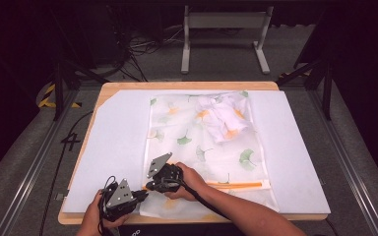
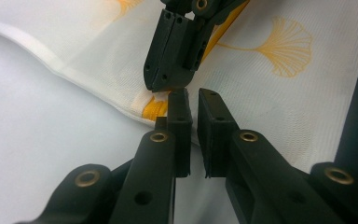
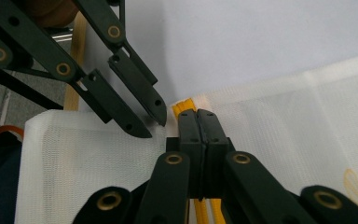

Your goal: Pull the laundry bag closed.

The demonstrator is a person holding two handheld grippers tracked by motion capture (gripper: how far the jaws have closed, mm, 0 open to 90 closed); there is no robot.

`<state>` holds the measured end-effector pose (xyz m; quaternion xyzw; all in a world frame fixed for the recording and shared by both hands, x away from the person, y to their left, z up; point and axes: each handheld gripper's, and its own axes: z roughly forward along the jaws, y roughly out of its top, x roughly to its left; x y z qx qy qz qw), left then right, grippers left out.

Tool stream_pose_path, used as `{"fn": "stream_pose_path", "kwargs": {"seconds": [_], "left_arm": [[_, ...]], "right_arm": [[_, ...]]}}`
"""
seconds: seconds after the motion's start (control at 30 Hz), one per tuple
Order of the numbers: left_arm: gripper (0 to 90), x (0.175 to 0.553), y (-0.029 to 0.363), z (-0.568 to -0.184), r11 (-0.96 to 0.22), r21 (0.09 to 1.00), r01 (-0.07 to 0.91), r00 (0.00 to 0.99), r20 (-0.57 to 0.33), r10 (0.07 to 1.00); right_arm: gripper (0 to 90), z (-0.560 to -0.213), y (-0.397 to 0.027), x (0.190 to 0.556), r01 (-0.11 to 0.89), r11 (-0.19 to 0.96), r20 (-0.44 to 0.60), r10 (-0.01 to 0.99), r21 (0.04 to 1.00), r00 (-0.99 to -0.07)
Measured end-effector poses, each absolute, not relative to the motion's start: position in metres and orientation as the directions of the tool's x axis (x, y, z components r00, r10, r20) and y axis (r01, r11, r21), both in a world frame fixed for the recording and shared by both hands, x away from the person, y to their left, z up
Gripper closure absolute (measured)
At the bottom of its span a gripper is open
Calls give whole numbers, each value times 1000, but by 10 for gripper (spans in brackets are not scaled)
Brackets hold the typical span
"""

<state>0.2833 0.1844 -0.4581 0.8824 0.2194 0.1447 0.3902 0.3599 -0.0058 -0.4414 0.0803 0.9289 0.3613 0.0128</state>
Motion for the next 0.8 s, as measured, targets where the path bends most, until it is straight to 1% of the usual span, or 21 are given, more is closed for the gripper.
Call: {"fn": "stream_pose_path", "kwargs": {"seconds": [0.1,0.13,0.2,0.3,0.4,0.5,0.6,0.7,0.8], "left_arm": [[851,284,185,-458,-597,753,278,863,77,499],[859,284,184,-457,-608,747,268,868,87,488],[899,282,183,-456,-616,744,261,875,87,475],[899,280,185,-454,-599,757,260,873,81,481],[899,281,187,-451,-577,776,256,867,80,491],[900,284,183,-452,-584,767,267,865,77,496],[900,284,178,-459,-622,736,267,870,93,484],[900,286,182,-460,-592,747,303,866,43,498],[900,285,183,-460,-598,745,294,868,53,493]], "right_arm": [[900,-442,-6,359,148,721,38,167,677,-985],[900,-442,-7,358,157,716,45,173,681,-984],[900,-442,-8,357,168,709,52,183,684,-982],[900,-442,-8,356,164,707,48,181,688,-982],[900,-440,-9,355,180,696,68,187,695,-980],[900,-440,-10,354,185,694,75,186,696,-980],[900,-441,-10,352,183,703,66,190,687,-979],[900,-441,-9,350,179,709,54,196,682,-979],[900,-440,-9,348,167,716,38,193,678,-981]]}}
